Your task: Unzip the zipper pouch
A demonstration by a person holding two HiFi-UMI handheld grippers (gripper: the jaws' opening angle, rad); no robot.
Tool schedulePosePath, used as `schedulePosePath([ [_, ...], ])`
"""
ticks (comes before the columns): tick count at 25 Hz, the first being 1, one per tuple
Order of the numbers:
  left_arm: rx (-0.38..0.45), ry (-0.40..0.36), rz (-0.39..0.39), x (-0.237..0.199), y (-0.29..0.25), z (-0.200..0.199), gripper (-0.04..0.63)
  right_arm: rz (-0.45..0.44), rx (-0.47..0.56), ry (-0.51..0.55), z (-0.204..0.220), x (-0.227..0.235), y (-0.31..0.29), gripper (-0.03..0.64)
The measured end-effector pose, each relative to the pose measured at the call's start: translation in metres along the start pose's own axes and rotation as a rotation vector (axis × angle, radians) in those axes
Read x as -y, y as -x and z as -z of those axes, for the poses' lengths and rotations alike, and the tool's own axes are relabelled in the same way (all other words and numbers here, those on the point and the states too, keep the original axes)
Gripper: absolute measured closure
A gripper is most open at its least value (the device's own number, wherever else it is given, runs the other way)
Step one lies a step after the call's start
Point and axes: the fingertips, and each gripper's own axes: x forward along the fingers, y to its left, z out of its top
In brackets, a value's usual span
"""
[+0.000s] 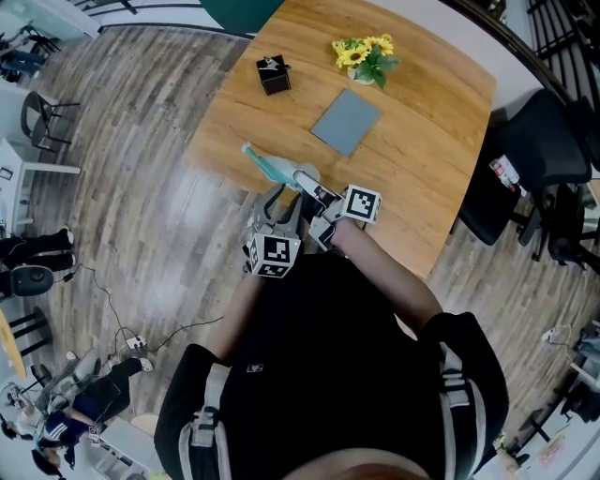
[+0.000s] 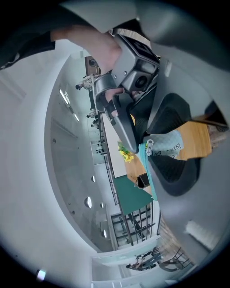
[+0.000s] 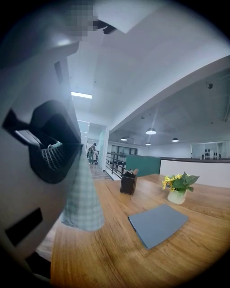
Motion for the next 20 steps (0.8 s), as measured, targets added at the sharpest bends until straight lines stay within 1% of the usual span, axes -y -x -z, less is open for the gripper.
schedulePosePath([
  [3,-0.009,-0.035,-0.035,-0.002,0.001,0.001,0.449,-0.004,0.003,-0.021,0.003,-0.003,0.000,0.607],
  [5,-0.009,-0.044,-0.049,-0.002,0.002,0.001,0.451,-0.008,0.002,-0.021,0.004,-0.005,0.001,0.607],
  [7,-0.007,-0.035,-0.060,-0.003,0.003,0.000,0.462,-0.004,0.000,-0.020,0.005,-0.004,0.002,0.607],
  [9,-0.004,-0.018,-0.064,-0.006,0.003,0.000,0.489,-0.002,0.000,-0.016,0.005,-0.003,0.002,0.607],
  [15,0.011,0.013,-0.032,-0.002,0.002,-0.001,0.494,0.002,-0.005,-0.006,0.003,0.000,0.005,0.607],
  [20,0.036,0.010,-0.009,0.002,0.006,-0.005,0.514,0.005,0.009,-0.018,-0.001,0.001,0.011,0.607],
])
